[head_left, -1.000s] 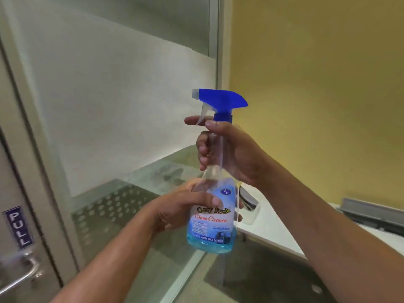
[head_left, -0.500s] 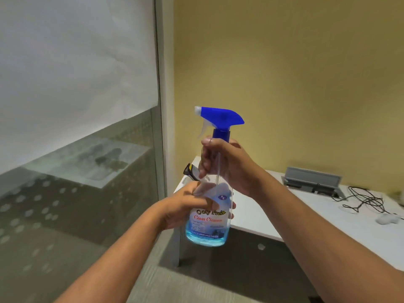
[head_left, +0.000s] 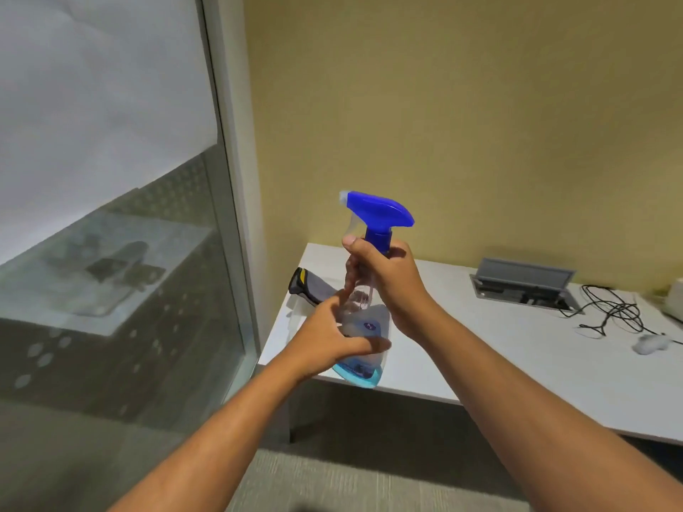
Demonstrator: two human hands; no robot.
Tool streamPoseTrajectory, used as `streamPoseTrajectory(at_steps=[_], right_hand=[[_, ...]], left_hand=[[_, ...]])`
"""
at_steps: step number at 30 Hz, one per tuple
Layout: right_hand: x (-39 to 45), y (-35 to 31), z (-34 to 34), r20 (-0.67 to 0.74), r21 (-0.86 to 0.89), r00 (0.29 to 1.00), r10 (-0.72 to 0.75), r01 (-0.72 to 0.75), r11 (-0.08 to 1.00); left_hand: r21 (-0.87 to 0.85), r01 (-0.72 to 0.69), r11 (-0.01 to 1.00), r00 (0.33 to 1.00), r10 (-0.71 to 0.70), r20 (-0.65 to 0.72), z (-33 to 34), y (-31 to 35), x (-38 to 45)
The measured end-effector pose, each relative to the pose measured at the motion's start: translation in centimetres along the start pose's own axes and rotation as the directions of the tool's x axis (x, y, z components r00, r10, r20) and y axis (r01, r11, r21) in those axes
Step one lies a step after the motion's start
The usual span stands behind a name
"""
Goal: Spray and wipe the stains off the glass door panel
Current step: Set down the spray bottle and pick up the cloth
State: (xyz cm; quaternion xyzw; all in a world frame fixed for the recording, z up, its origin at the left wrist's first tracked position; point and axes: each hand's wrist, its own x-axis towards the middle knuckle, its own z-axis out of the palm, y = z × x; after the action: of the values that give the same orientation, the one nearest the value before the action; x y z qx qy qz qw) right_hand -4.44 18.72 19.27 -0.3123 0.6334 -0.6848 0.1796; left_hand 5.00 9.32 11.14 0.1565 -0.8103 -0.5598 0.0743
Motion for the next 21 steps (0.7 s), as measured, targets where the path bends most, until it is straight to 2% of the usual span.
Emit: streamPoseTrajectory(at_steps=[5,8,11,14,17,21], right_hand=[[4.9,3.4,-1.0,-0.184,0.019,0.983,-0.014,0.017,1.000],[7.9,5.5,-2.4,-0.223,0.035,0.975,-0.004,0.012,0.999],[10.8,8.0,-4.3,-0.143,-0.012,0.990,-0.004,0.002,1.000],[13.3,10.4,-7.2,0.009,-0.054,0.998,0.063,-0.063,0.997],[15.4,12.4,-10.5,0.141,-0.189,0.981,0.131,-0.103,0.977],[17.3,15.4,-14.0,0.213,-0.298,0.969,0.123,-0.055,0.953]], left_hand=[[0.097,-0.020,0.995,0.997,0.027,-0.069,0.5,-1.5,6.6],[0.138,-0.023,0.990,0.996,0.034,-0.078,1.1,-2.3,11.0],[0.144,-0.041,0.989,0.997,0.049,-0.056,1.1,-3.0,15.3],[0.162,-0.073,0.984,0.997,0.078,-0.023,1.0,-4.2,19.4],[0.174,-0.084,0.981,0.996,0.089,-0.019,1.3,-5.9,22.9],[0.214,-0.073,0.974,0.997,0.065,0.046,2.3,-8.2,26.4]])
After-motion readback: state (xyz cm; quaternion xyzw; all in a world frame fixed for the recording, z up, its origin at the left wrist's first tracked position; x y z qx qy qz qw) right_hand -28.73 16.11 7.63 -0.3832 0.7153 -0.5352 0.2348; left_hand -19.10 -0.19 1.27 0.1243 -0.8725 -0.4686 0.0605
